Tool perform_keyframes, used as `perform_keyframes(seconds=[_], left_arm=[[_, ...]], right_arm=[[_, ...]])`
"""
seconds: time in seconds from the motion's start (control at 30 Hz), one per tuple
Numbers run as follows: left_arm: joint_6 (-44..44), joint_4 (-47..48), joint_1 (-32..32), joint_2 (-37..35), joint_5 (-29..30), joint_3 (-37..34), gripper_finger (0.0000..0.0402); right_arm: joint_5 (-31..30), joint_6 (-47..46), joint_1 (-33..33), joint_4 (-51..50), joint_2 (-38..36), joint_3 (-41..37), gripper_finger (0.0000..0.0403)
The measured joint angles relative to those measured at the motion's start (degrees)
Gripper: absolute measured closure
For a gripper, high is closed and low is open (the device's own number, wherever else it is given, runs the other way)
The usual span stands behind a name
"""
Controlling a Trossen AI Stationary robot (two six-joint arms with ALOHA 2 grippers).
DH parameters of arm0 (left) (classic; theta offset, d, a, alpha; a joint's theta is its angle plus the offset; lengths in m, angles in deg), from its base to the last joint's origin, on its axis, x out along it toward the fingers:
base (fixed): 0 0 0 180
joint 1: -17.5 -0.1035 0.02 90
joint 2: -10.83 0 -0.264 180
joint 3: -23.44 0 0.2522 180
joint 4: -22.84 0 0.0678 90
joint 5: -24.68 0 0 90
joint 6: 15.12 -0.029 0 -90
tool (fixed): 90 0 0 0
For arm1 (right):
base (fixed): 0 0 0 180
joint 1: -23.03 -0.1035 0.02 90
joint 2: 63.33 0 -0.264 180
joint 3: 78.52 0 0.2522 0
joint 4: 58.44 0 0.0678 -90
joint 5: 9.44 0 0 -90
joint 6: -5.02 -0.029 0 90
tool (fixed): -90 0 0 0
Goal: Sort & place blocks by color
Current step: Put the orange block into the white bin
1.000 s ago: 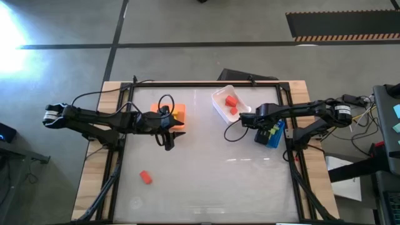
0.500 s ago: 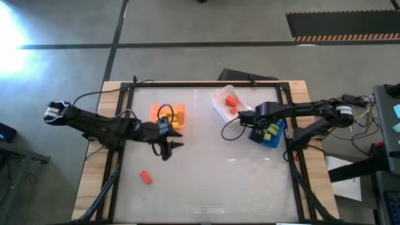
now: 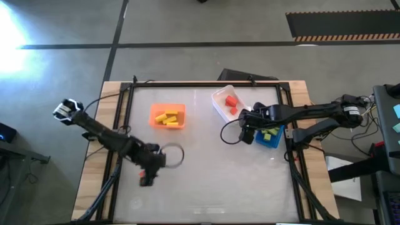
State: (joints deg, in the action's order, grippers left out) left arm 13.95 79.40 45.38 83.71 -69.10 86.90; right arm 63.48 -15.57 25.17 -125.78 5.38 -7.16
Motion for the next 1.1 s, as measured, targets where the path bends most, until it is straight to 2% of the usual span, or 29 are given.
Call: perform_keyframes(seconds=[0.27, 0.47, 0.8, 1.0, 1.1], left_arm=[[-8.2, 8.5, 6.9, 5.6, -0.9, -0.3, 0.0224], [-8.5, 9.2, 9.8, 6.7, -1.1, -0.5, 0.0224], [-12.5, 9.2, 12.4, 7.9, -0.7, -0.8, 0.0223], [-18.3, 9.2, 12.4, 11.8, -1.4, -0.7, 0.0223], [-20.2, 8.8, 12.4, 14.0, 0.3, -0.7, 0.0223]], right_arm=[[0.0, 0.1, -2.2, 2.1, -1.1, 0.0, 0.0221], [0.0, -0.4, -2.4, 2.1, -1.1, 0.0, 0.0222], [0.0, -0.4, -2.4, 2.4, -1.1, 0.0, 0.0221], [0.1, -0.4, -2.4, 3.0, -1.1, 0.0, 0.0221], [0.2, -0.4, -2.4, 3.0, -1.1, 0.0, 0.0223]])
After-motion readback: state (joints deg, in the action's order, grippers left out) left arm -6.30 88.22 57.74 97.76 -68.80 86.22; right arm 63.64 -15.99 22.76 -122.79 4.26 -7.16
